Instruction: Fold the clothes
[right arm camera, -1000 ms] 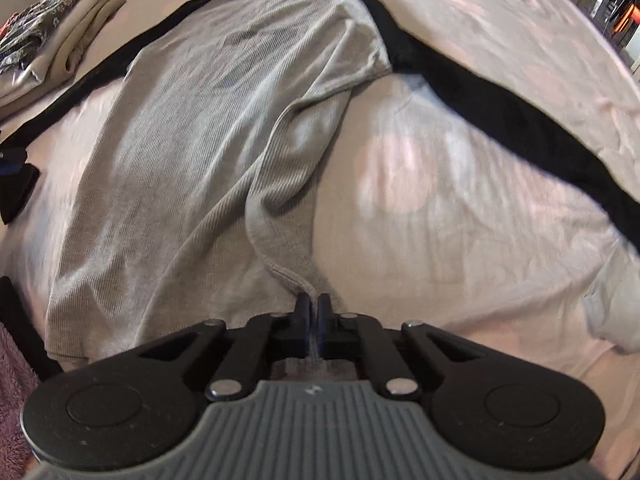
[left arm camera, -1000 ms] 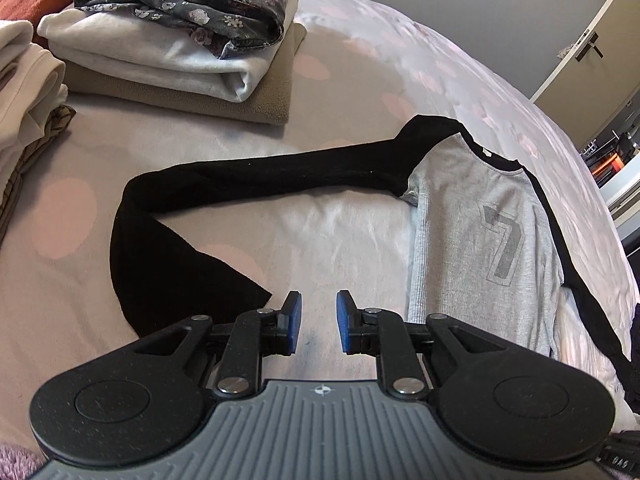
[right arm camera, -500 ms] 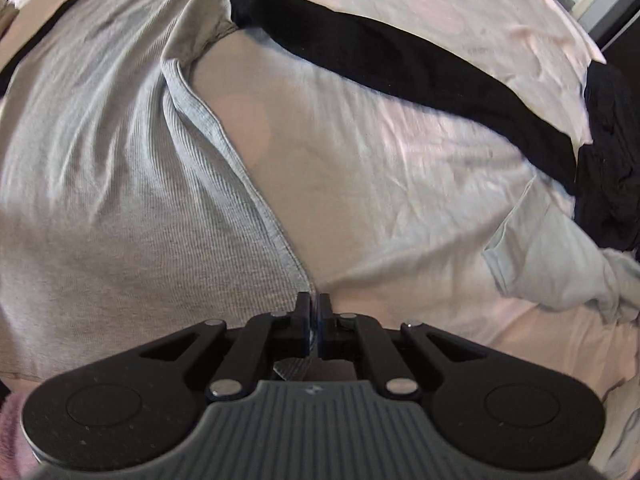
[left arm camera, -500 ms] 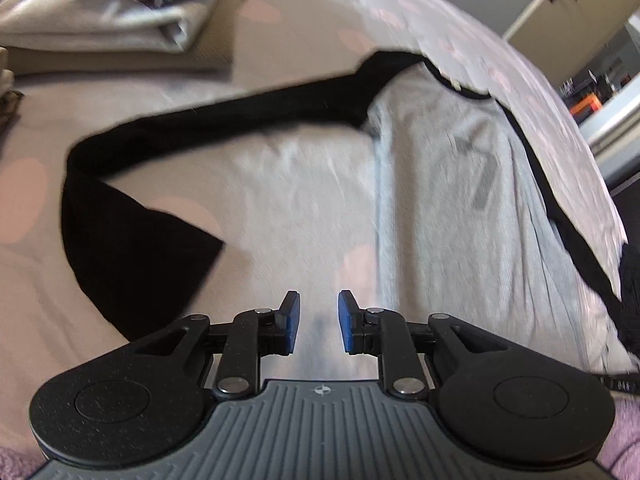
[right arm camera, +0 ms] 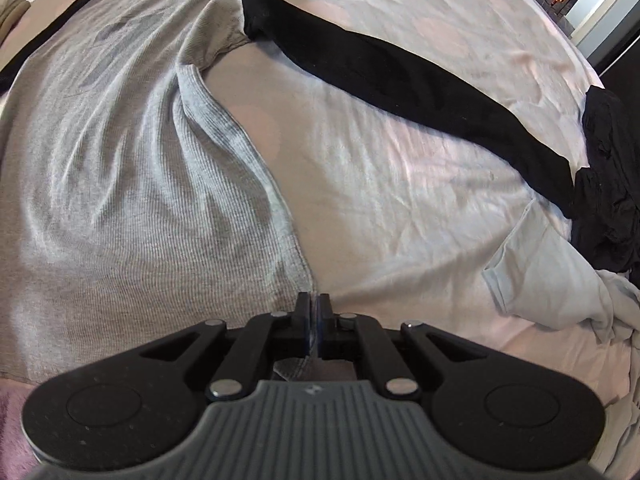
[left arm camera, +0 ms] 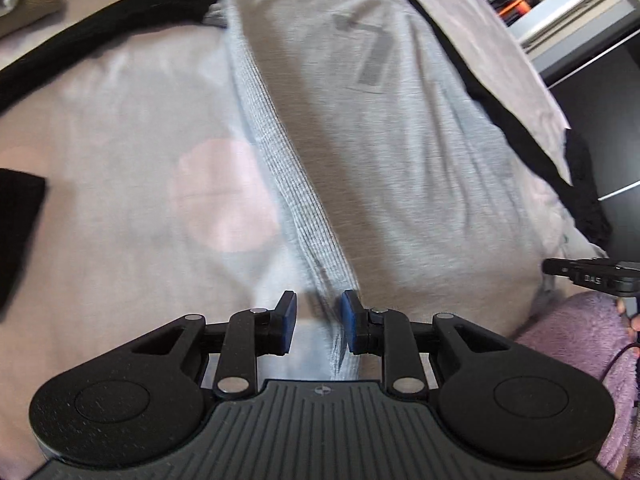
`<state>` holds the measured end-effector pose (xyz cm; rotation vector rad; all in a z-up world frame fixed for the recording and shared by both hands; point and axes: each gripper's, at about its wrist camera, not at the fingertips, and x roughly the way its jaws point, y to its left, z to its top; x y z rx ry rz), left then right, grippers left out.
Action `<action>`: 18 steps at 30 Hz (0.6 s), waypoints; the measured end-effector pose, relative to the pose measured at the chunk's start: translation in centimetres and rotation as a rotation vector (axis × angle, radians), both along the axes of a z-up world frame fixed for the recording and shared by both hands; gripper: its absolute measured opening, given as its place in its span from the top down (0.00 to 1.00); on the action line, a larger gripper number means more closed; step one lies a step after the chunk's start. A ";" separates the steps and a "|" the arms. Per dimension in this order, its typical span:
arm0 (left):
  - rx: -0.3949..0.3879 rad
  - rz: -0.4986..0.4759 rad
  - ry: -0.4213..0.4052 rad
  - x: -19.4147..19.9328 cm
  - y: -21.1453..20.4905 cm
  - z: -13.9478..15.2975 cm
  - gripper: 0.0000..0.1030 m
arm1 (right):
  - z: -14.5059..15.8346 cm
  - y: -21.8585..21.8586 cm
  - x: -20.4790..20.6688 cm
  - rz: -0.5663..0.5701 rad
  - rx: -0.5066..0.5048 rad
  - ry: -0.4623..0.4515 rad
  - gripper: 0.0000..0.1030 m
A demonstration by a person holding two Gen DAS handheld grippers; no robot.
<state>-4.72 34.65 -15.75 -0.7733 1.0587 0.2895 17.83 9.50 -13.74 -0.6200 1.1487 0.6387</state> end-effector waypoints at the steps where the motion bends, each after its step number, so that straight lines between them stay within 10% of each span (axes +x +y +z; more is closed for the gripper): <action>1: 0.006 -0.009 -0.010 0.3 -0.4 0.0 0.79 | 0.1 0.1 -0.1 0.002 0.001 -0.002 0.96; 18: -0.061 -0.002 -0.009 -1.6 -2.6 1.2 0.75 | 0.1 0.2 0.1 -0.005 0.048 0.018 0.96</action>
